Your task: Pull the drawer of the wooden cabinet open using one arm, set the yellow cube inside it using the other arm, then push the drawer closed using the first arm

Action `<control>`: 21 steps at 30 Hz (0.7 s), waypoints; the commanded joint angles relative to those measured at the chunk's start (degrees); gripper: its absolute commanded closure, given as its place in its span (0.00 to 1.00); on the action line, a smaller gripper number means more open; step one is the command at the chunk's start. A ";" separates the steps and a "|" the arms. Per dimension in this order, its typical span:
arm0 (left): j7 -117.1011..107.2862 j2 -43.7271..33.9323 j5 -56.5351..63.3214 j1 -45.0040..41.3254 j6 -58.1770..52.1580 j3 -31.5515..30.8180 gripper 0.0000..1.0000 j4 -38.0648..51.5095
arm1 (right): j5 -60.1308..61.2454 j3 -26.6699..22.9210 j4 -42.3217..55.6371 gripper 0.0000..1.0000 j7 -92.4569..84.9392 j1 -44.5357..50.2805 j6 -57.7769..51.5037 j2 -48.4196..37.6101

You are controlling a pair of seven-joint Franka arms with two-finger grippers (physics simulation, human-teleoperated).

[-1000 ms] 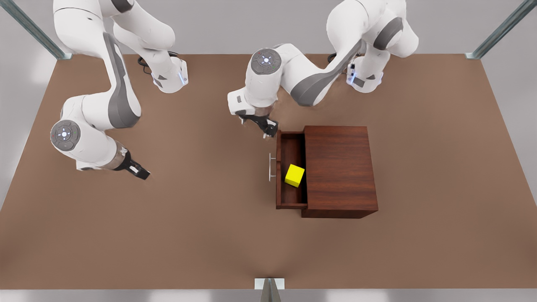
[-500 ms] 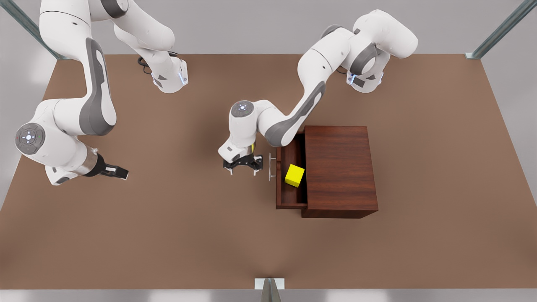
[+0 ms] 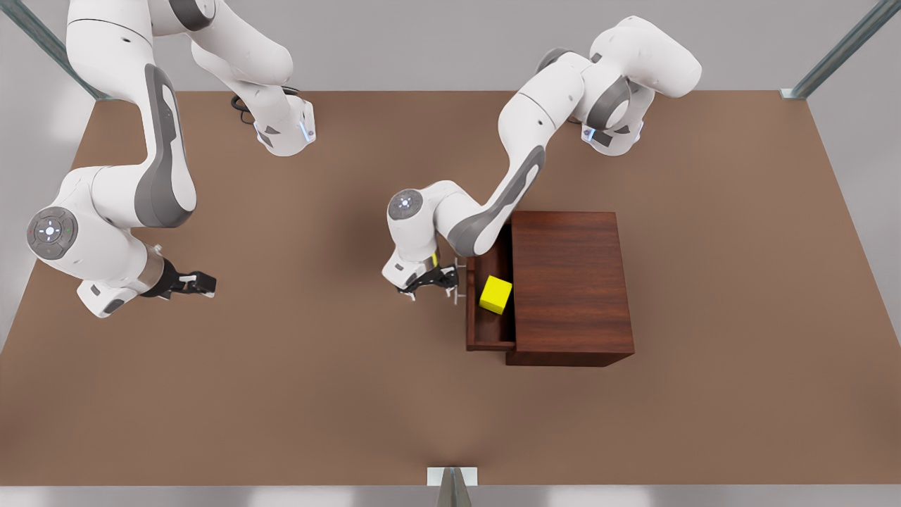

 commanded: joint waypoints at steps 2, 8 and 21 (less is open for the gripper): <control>5.80 -0.43 -0.02 0.22 -7.76 0.13 0.00 0.02 | 0.04 0.03 0.03 0.00 -9.58 0.00 -0.01 -0.06; 6.07 -1.66 -0.99 1.71 -11.55 0.22 0.00 -0.94 | 0.04 0.03 0.03 0.00 -9.58 0.09 -0.01 -0.06; 11.26 -5.53 -3.01 6.72 -15.68 0.22 0.00 -1.47 | 0.04 0.03 0.03 0.00 -9.58 0.09 -0.01 -0.06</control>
